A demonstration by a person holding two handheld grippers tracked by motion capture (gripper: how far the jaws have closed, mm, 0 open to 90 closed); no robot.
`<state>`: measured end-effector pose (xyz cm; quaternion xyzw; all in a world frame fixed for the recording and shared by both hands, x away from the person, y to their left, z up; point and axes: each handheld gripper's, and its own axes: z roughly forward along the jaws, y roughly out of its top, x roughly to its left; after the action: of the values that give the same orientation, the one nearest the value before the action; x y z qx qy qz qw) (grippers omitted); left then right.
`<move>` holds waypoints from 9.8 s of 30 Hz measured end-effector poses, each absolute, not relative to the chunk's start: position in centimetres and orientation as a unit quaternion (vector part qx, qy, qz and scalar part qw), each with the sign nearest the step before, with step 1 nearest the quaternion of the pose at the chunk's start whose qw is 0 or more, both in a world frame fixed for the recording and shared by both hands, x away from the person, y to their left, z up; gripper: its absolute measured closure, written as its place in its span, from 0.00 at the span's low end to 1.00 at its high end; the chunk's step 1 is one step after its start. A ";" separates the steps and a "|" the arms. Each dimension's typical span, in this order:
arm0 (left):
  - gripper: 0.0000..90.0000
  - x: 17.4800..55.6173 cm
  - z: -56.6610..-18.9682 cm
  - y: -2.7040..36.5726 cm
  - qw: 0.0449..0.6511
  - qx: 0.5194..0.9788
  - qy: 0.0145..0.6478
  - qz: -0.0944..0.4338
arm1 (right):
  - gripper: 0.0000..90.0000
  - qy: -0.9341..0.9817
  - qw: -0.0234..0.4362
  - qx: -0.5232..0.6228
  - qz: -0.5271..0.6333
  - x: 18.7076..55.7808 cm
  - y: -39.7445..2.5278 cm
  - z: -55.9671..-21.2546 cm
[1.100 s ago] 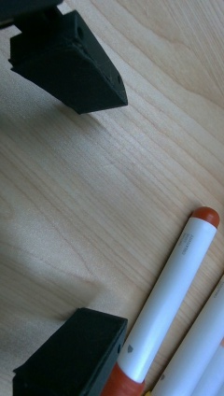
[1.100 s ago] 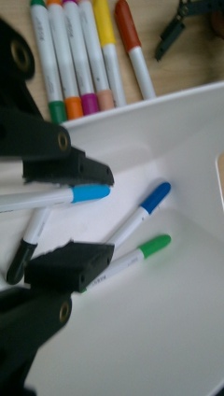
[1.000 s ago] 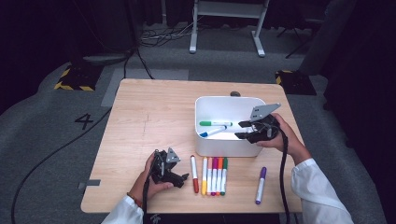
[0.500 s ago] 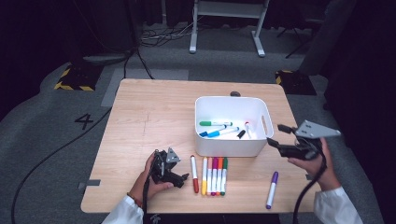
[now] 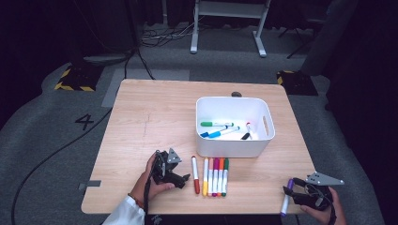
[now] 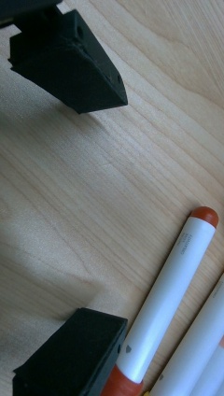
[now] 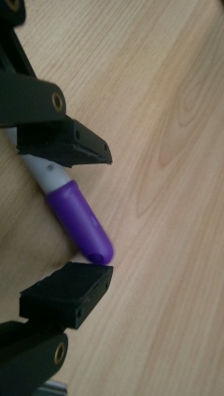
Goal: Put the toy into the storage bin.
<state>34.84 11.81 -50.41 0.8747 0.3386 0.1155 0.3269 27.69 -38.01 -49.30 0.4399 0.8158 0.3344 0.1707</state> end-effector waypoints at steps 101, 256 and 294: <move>0.00 34.8 -50.4 11.8 0.327 0.875 0.338 0.118 | 0.84 0.860 0.221 0.163 0.430 42.8 -21.6 -32.2; 0.00 34.8 -50.4 11.8 0.327 0.875 0.338 0.117 | 0.83 0.858 0.123 0.247 0.433 35.2 -24.8 -48.4; 0.00 34.8 -50.4 11.8 0.327 0.875 0.338 0.117 | 0.83 0.824 0.196 0.152 0.509 32.8 -27.1 -32.0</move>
<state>34.81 11.79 -50.42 0.8745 0.3383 0.1172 0.3271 32.83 -27.08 -32.02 0.1522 0.8242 0.5092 0.1958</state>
